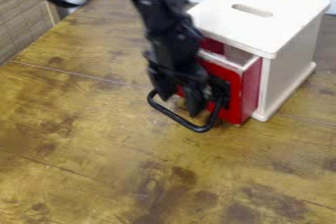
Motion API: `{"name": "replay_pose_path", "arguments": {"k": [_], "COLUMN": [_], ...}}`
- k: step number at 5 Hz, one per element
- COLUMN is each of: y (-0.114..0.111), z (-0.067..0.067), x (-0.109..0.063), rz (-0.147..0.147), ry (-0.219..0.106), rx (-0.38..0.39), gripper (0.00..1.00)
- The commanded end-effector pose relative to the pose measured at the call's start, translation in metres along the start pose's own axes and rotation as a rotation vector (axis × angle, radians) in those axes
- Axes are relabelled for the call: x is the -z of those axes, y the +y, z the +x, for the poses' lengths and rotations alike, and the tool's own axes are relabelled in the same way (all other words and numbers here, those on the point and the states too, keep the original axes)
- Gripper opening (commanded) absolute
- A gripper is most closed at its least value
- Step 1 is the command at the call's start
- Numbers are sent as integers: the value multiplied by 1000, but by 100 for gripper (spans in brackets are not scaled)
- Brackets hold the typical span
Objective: Close the drawer
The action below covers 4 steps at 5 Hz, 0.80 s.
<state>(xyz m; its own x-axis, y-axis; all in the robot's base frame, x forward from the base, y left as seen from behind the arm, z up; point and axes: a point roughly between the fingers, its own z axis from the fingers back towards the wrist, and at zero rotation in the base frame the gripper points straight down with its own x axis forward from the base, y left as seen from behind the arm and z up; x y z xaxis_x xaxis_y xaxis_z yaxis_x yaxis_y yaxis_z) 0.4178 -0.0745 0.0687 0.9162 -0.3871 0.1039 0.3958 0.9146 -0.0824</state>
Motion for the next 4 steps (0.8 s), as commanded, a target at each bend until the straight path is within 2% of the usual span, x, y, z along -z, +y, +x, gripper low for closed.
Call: {"name": "replay_pose_path", "arguments": {"k": [1,2,3,4], "y": [23,25,27,28], "z": [19,24,24,26], "x": [-19,-27,-34,-26], "rz": [92,147,161,168], "ry": [-26,-26,-60,-93], "rx": [65,70,53,50], "gripper": [100,100,100,100]}}
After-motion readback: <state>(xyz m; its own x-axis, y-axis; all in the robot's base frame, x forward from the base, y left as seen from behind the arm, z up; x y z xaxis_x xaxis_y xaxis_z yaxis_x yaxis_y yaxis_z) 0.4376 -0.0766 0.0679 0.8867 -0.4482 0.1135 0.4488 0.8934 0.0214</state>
